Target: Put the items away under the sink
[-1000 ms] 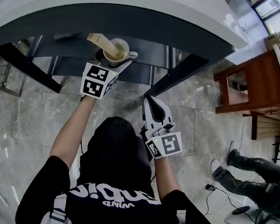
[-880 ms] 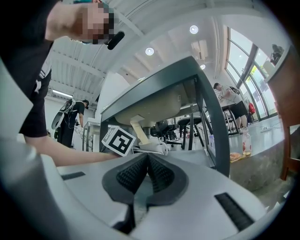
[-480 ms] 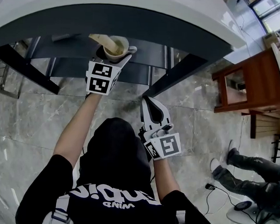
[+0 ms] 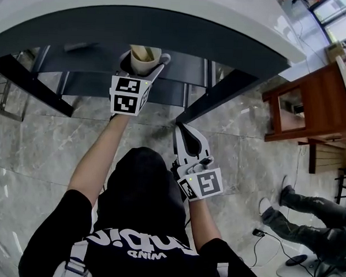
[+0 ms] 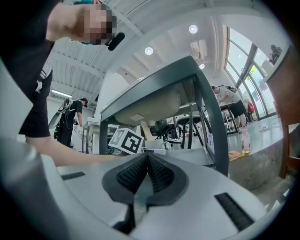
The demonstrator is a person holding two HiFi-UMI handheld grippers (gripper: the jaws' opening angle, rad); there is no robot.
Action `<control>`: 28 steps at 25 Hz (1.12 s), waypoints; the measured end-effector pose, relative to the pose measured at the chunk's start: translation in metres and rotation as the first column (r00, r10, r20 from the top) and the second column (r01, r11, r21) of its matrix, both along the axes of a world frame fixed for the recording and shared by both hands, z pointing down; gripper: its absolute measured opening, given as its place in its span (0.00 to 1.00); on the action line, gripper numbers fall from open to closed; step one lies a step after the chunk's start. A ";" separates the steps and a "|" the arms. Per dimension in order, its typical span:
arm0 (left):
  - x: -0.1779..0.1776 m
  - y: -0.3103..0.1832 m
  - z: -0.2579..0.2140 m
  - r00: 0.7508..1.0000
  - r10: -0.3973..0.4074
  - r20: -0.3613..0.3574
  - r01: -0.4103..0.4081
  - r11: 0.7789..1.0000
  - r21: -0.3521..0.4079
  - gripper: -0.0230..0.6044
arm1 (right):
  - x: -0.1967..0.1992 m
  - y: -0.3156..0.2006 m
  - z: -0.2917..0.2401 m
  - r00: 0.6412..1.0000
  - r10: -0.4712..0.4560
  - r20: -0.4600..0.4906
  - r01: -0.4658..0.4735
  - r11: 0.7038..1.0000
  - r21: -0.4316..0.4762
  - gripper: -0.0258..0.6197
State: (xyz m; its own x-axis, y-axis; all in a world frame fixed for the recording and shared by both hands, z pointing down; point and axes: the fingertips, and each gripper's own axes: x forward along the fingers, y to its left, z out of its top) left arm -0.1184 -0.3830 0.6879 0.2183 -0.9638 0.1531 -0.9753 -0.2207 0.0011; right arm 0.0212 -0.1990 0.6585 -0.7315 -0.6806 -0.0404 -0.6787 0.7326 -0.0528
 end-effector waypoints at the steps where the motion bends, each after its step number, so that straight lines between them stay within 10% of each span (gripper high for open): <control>1: 0.000 0.000 0.000 1.000 -0.006 0.003 0.006 1.000 0.004 0.75 | 0.001 0.000 0.000 1.000 0.001 0.000 -0.001 1.000 -0.001 0.07; 19: -0.003 0.007 -0.004 0.998 -0.041 0.036 0.039 0.997 0.059 0.75 | -0.005 0.007 0.008 1.000 -0.015 -0.007 0.015 1.000 -0.025 0.07; 28: 0.017 0.062 -0.008 0.997 0.067 0.038 -0.069 0.997 0.042 0.75 | -0.003 0.009 0.008 1.000 -0.006 -0.011 0.006 1.000 -0.020 0.07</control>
State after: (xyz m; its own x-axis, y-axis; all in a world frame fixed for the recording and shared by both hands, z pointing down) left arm -0.1015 -0.3214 0.6798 0.2788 -0.9527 0.1210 -0.9572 -0.2858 -0.0449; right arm 0.0184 -0.1903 0.6667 -0.7359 -0.6769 -0.0189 -0.6749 0.7354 -0.0603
